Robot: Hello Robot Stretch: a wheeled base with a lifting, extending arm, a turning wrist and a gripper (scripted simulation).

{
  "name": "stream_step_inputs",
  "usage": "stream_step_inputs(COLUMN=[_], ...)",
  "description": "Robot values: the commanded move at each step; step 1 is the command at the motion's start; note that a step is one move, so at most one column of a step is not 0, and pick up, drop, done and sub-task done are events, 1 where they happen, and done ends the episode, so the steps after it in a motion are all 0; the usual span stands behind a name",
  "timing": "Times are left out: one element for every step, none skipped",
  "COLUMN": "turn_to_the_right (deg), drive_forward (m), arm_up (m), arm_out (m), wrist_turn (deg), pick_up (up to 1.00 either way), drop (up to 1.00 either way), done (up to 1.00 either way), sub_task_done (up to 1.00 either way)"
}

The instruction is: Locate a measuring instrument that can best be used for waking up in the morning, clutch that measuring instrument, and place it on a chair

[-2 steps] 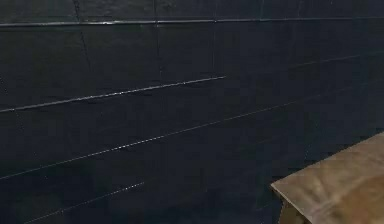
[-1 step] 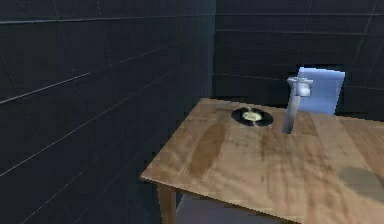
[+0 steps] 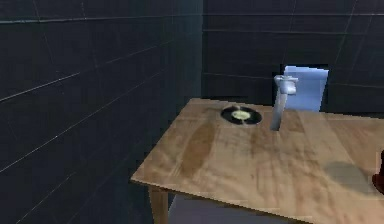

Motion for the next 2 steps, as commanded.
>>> stream_step_inputs(turn_to_the_right=[0.0,-45.0], drive_forward=[0.2,0.0], arm_up=[0.0,0.0], arm_out=[0.0,0.0], wrist_turn=[0.0,0.0], pick_up=[0.0,0.0], drop=[0.0,0.0], done=[0.0,0.0], sub_task_done=[0.0,0.0])
